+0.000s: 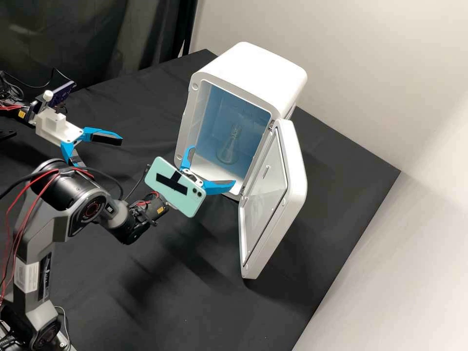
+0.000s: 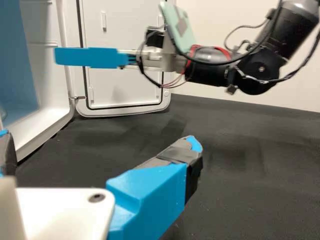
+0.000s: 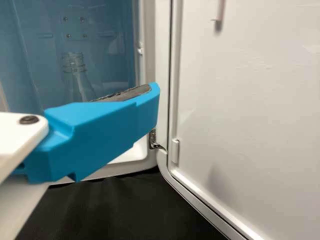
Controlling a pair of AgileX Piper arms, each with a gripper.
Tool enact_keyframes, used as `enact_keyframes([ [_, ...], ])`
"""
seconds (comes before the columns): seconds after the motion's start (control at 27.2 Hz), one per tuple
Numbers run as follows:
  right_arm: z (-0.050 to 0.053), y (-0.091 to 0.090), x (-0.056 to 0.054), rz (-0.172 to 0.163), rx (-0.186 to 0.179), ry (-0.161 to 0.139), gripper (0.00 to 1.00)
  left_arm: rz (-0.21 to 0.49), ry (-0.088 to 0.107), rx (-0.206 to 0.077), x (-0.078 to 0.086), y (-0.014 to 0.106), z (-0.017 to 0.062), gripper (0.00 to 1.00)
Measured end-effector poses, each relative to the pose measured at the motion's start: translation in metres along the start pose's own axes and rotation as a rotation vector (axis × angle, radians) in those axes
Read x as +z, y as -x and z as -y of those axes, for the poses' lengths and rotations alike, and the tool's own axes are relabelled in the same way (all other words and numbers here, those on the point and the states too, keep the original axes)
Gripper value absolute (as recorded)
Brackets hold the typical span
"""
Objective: Place the flask in the incubator
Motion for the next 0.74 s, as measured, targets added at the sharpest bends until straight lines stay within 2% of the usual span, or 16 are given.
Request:
enact_keyframes([
  [0.04, -0.002, 0.008, 0.000, 0.010, 0.007, -0.004, 1.00, -0.004, -0.005, 0.006, -0.001, 0.002, -0.0014, 1.00],
  [0.11, -0.005, 0.019, 0.003, 0.028, 0.004, -0.016, 1.00, -0.013, -0.028, 0.028, -0.002, 0.004, -0.0062, 1.00],
  [0.26, -0.011, 0.037, 0.008, 0.054, 0.007, -0.071, 1.00, -0.007, -0.039, 0.043, 0.000, 0.005, -0.0094, 1.00],
  [0.37, -0.013, 0.042, 0.009, 0.061, 0.005, -0.081, 1.00, -0.012, -0.038, 0.046, -0.002, 0.005, -0.0099, 1.00],
  [0.48, -0.012, 0.043, 0.008, 0.054, -0.008, -0.081, 1.00, -0.012, -0.040, 0.048, -0.001, 0.006, -0.0106, 1.00],
  [0.55, -0.011, 0.043, 0.008, 0.049, -0.013, -0.079, 1.00, -0.018, -0.047, 0.068, -0.002, 0.008, -0.0151, 1.00],
  [0.63, -0.011, 0.043, 0.008, 0.045, -0.018, -0.076, 1.00, -0.032, -0.036, 0.091, -0.004, 0.010, -0.0196, 1.00],
  [0.74, -0.011, 0.043, 0.007, 0.043, -0.020, -0.075, 1.00, -0.027, 0.003, 0.112, -0.003, 0.011, -0.0236, 1.00],
])
